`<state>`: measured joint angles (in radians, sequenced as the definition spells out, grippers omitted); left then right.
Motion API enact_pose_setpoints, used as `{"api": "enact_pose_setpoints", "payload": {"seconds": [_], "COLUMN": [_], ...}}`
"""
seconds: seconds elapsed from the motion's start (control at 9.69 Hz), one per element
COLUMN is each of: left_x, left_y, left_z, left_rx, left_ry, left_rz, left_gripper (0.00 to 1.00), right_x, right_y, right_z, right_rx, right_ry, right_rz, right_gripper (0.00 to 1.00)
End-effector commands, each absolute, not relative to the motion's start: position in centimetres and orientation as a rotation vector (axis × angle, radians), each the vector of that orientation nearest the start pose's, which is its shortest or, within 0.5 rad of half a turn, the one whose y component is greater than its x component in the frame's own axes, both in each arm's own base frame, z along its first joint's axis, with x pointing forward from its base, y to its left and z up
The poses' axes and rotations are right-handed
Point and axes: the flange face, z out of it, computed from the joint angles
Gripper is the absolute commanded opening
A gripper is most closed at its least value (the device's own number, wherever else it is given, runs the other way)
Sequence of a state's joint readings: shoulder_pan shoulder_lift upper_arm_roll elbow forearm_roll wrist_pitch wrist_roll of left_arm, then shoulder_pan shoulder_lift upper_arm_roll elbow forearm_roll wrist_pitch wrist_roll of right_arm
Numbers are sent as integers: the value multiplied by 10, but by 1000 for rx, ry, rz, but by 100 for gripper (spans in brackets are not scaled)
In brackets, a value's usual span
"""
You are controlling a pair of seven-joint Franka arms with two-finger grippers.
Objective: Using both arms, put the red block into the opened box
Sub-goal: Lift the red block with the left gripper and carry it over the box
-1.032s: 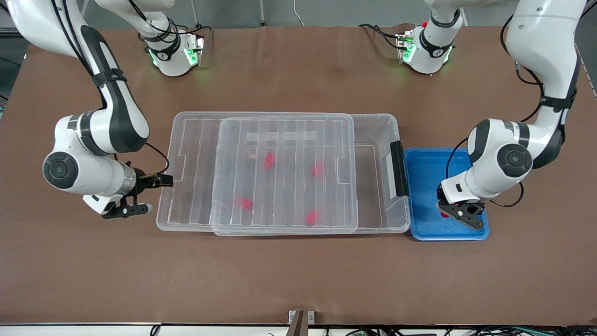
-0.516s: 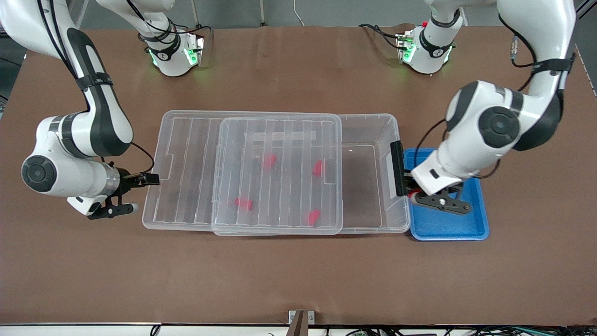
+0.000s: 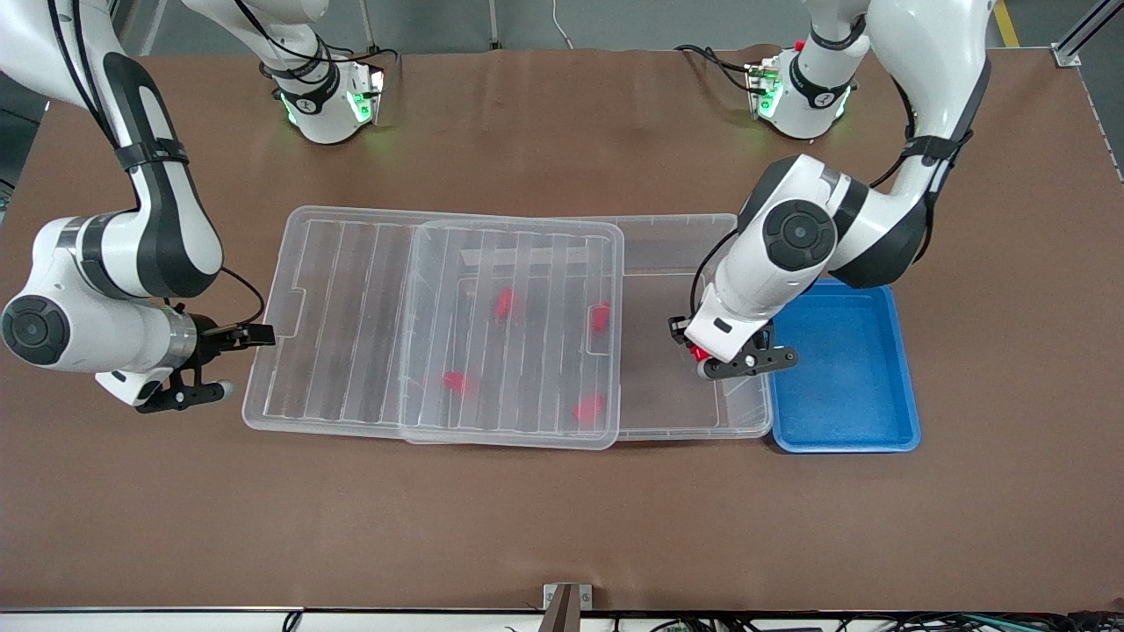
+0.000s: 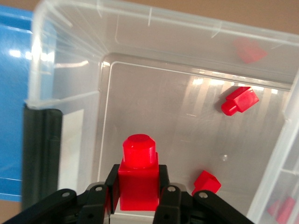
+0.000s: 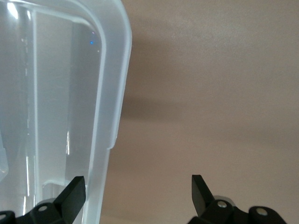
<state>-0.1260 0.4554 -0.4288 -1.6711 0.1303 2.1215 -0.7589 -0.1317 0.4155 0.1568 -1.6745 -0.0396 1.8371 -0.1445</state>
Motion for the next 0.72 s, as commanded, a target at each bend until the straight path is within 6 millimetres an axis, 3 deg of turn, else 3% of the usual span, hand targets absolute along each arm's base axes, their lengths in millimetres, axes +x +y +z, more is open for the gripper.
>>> {"api": "enact_pose_setpoints", "payload": {"seconds": [0.0,0.41,0.62], "left_x": [568,545,544], "left_y": [-318,-343,-345], "left_z": [308,267,246], "left_rx": [-3219,-3177,-3163], "left_ry": [-354,-288,-263], "left_rz": [9,12,-2], "left_gripper": [0,0,0], "right_x": [635,637,639], "right_y": [-14,-24,-25], "right_z": [359,363,368], "right_rx": [-3065,-3083,-3087], "right_ry": [-332,-356,-353], "right_rz": [386,380,366], "right_gripper": [100,100,100]}}
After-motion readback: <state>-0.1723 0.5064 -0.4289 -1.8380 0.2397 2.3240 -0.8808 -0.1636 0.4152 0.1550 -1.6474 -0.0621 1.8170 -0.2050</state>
